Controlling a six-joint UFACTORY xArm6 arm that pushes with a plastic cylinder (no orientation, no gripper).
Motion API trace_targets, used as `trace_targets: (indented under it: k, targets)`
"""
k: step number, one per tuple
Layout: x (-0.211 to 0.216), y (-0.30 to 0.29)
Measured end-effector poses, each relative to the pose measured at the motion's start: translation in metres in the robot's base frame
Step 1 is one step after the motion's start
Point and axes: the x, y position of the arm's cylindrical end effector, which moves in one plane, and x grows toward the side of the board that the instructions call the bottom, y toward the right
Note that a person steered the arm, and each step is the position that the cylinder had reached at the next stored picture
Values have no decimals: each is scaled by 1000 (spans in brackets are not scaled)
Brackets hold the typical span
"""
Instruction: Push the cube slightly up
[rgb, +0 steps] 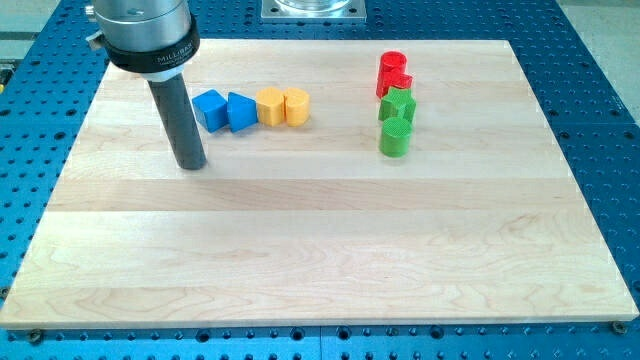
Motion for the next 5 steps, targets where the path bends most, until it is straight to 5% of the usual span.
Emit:
trace_targets:
  k: [5]
  targets:
    - [-3,-3]
